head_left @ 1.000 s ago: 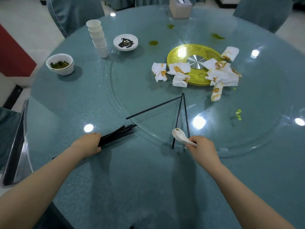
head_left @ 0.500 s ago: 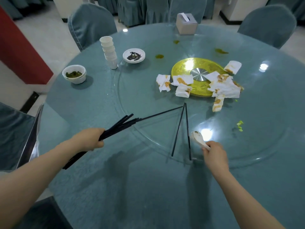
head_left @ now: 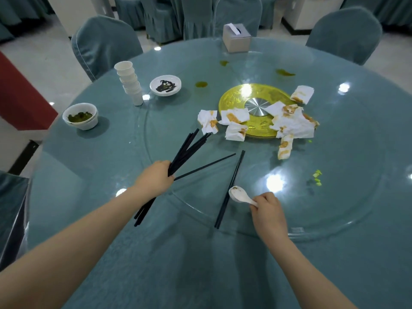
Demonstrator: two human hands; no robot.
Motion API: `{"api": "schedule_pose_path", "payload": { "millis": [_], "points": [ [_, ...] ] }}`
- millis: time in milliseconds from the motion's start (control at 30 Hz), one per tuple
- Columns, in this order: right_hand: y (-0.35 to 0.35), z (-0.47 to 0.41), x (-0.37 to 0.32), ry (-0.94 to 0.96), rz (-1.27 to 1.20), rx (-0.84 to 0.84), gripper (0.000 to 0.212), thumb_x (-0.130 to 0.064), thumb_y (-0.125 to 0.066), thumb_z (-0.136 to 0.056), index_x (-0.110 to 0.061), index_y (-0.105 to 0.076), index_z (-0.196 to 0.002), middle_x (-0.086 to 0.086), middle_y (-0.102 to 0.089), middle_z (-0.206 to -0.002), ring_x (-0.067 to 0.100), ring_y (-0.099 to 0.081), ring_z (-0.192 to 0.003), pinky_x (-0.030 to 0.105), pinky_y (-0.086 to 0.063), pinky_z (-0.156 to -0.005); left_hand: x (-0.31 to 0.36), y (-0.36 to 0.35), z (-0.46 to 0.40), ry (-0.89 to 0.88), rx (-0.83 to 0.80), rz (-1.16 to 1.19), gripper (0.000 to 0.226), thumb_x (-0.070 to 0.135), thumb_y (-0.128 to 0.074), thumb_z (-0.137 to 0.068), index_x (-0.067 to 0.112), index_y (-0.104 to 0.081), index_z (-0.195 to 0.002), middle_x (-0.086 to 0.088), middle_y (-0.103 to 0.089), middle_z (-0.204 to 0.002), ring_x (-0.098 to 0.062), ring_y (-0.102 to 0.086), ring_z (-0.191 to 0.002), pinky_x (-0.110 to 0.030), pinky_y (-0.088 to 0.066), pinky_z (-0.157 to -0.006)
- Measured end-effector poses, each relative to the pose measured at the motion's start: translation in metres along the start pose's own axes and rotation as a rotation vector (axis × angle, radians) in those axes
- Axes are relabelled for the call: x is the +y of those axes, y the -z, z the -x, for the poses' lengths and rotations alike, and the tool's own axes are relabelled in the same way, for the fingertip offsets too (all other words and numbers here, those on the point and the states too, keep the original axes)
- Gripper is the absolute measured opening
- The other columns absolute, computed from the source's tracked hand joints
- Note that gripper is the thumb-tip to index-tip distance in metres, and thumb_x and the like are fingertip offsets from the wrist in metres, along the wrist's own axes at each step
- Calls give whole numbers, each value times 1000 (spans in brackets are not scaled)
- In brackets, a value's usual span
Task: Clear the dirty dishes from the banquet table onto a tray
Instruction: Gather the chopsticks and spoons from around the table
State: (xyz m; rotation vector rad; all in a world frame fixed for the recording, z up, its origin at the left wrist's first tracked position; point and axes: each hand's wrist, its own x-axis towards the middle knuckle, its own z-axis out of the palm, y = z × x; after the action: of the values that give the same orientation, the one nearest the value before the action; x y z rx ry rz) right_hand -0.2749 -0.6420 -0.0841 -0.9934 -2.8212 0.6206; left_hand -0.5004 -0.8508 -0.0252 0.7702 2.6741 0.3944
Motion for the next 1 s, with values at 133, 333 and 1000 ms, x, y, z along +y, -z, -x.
{"api": "schedule_pose_path", "payload": {
  "millis": [133,333,1000],
  "points": [
    [17,-16,28,-61,50,31,16,-13,-57,-90,-2,-66,-95,13,-58,-106,33,-50,-97,38,-42,-80,26,-13,-25,31,-20,-82,20,22,-51,-93,8,-51,-107,-14,-54,-103,-33,-57,-86,-40,-48,-72],
    [21,-22,56,-146,191,-22,24,-15,-44,-97,-5,-54,-116,15,-55,-120,38,-58,-98,39,-41,-68,49,-41,-49,54,-50,-197,20,10,-44,-92,2,-44,-110,-22,-51,-113,-44,-55,-102,-44,-43,-84],
    [14,-22,14,108,405,169,37,11,-80,-42,-6,-59,-66,9,-61,-57,25,-59,-44,23,-34,-36,112,-93,-61,104,-3,71,30,30,-51,-96,1,-45,-103,-19,-59,-104,-36,-57,-94,-32,-36,-67]
  ]
}}
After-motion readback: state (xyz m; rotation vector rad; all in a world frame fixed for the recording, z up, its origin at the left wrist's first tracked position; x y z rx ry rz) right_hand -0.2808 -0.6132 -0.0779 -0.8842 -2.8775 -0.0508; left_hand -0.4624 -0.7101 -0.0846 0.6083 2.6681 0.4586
